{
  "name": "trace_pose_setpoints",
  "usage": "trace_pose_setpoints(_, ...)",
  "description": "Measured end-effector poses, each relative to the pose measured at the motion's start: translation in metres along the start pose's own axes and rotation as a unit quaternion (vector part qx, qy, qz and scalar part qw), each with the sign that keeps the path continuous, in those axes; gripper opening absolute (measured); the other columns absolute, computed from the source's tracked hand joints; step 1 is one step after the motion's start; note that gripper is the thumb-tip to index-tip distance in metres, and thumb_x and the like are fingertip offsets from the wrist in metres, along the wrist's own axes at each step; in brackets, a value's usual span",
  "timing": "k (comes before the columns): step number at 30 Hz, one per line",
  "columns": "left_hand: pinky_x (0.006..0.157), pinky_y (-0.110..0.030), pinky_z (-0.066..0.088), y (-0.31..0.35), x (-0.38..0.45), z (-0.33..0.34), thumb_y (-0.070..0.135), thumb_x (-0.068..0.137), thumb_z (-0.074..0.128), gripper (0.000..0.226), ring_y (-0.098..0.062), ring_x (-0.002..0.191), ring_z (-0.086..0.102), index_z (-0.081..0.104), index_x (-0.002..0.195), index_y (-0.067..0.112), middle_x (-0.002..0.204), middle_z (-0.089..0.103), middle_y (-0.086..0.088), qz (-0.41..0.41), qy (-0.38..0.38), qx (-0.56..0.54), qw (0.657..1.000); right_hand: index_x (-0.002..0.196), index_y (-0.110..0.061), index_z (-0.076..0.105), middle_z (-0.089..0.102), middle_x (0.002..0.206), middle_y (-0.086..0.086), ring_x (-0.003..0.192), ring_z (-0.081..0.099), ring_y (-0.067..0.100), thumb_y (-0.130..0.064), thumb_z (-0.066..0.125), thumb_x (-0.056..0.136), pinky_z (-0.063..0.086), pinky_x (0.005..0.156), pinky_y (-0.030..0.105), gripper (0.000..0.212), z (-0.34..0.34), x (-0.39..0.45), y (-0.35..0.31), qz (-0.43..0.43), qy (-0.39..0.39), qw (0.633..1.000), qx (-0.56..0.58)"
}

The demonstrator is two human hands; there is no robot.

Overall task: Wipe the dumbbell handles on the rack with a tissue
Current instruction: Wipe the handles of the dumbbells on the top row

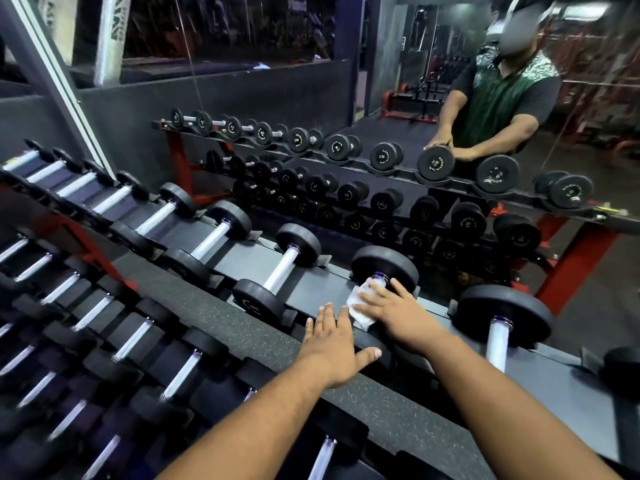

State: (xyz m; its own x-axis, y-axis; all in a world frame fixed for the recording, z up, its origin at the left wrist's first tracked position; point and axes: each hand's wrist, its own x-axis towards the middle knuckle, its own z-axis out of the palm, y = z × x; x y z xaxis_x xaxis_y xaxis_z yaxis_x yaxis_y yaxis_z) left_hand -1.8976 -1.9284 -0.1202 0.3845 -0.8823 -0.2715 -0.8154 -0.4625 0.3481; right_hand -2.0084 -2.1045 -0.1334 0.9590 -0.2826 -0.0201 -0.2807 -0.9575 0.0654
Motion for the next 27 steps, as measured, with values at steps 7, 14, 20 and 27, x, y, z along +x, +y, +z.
trace_pose_setpoints(7, 0.125, -0.049, -0.006, -0.001, 0.001, 0.0, 0.078, 0.091, 0.038, 0.107, -0.027, 0.154, -0.019, -0.014, 0.159, 0.014, 0.166, -0.019, -0.015, 0.0, -0.007, 0.01, 1.0, 0.155, -0.032, 0.03, 0.019, 0.163, -0.011, 0.152, 0.009, 0.011, -0.037, 0.01, 0.084, 0.009, 0.124, 0.041, 0.074, 0.002, -0.006, -0.009, -0.083, -0.062, 0.994, 0.015)
trace_pose_setpoints(14, 0.126, -0.049, -0.005, 0.001, -0.001, -0.003, 0.077, 0.092, 0.038, 0.105, -0.028, 0.154, -0.018, -0.012, 0.16, 0.014, 0.167, -0.017, -0.015, 0.0, -0.002, 0.012, 1.0, 0.155, -0.021, 0.031, 0.03, 0.162, 0.001, 0.15, 0.025, 0.022, -0.014, 0.036, 0.089, 0.027, 0.118, 0.048, 0.067, 0.002, 0.001, 0.0, 0.094, 0.032, 0.995, -0.028)
trace_pose_setpoints(20, 0.126, -0.048, -0.006, 0.002, -0.004, -0.005, 0.075, 0.093, 0.038, 0.104, -0.027, 0.154, -0.017, -0.012, 0.16, 0.014, 0.167, -0.017, -0.015, -0.002, -0.007, 0.014, 1.0, 0.159, -0.03, 0.018, 0.005, 0.166, -0.013, 0.152, 0.002, 0.004, -0.015, 0.037, 0.101, 0.004, 0.121, 0.039, 0.062, -0.004, -0.012, -0.008, -0.026, -0.03, 0.999, 0.026)
trace_pose_setpoints(27, 0.125, -0.048, -0.006, 0.002, -0.003, -0.005, 0.076, 0.093, 0.038, 0.104, -0.027, 0.154, -0.017, -0.012, 0.16, 0.014, 0.167, -0.017, -0.015, -0.003, -0.007, 0.014, 1.0, 0.16, -0.026, 0.014, 0.008, 0.167, -0.006, 0.154, 0.004, 0.011, -0.013, 0.039, 0.098, 0.01, 0.122, 0.041, 0.068, -0.002, -0.01, -0.012, 0.045, -0.027, 0.998, 0.036)
